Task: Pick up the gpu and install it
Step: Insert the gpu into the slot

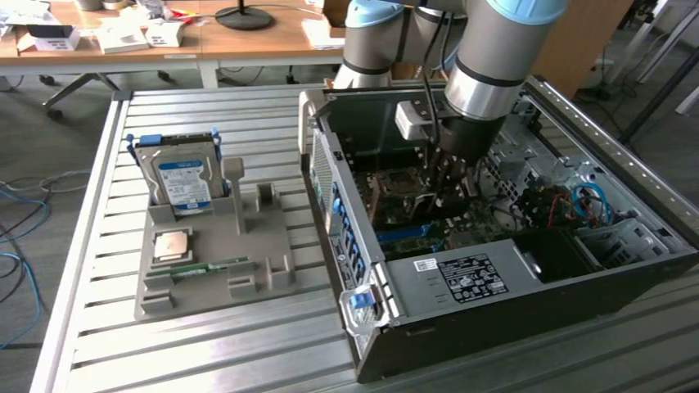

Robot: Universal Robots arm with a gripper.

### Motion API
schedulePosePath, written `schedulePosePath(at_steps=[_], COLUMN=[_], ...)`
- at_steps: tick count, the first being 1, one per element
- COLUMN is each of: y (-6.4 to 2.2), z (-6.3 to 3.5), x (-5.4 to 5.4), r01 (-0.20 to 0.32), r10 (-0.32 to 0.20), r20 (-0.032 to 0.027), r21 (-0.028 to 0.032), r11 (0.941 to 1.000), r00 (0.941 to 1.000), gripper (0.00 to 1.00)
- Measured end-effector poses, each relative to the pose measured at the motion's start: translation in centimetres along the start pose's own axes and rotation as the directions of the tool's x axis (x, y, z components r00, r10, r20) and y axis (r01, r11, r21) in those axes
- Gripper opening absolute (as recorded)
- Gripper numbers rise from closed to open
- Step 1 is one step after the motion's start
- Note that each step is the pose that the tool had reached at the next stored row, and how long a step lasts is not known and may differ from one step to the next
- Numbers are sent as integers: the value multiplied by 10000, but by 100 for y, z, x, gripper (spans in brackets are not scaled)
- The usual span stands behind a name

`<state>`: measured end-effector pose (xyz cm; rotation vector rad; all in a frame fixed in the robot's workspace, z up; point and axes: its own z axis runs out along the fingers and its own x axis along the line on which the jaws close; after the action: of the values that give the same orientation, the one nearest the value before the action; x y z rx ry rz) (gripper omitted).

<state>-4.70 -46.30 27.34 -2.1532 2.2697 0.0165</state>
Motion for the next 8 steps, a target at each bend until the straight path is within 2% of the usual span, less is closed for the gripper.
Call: schedulePosePath(at_steps=[8], y=[40], z=[8], x=[3], r01=[-1], r10=[1], r20=[2], r21=[1], r11=[10000], r00=[10000], gripper=[27])
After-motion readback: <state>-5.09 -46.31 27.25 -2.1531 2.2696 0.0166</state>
